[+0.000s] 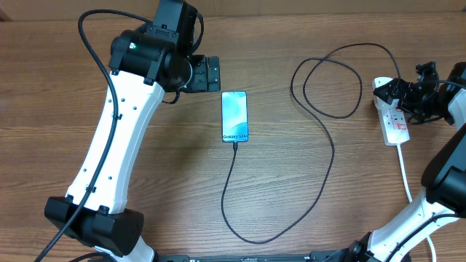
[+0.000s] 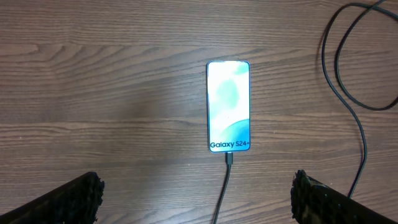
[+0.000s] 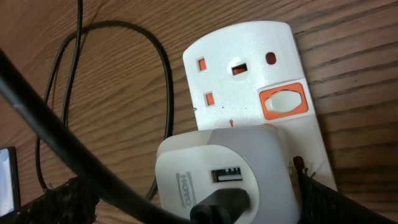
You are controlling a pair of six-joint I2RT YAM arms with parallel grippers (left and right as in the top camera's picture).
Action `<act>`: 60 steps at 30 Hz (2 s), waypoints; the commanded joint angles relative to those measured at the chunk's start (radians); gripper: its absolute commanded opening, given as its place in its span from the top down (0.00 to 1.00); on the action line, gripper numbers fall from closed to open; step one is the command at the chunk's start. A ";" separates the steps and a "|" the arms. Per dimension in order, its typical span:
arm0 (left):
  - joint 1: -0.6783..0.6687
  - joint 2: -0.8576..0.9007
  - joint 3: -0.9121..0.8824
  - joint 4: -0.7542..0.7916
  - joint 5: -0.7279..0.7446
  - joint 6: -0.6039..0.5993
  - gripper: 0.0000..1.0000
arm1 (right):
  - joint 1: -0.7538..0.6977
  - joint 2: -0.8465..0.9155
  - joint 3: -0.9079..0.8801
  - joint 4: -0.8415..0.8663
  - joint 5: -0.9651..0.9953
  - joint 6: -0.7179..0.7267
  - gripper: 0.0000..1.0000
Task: Plug charger to phone and switch on socket
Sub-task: 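Keep pushing the orange switch down with the right gripper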
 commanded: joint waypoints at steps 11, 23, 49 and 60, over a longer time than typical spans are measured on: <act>0.005 0.006 -0.003 0.001 -0.014 0.011 0.00 | 0.012 0.001 -0.089 0.008 -0.009 0.048 0.00; 0.005 0.006 -0.003 0.001 -0.014 0.011 0.00 | 0.012 0.001 -0.095 -0.034 -0.008 0.048 0.00; 0.005 0.006 -0.003 0.001 -0.014 0.011 0.00 | 0.010 0.002 -0.167 0.000 -0.005 0.079 0.00; 0.005 0.006 -0.003 0.001 -0.014 0.011 0.00 | 0.009 0.002 -0.224 0.065 0.019 0.135 0.00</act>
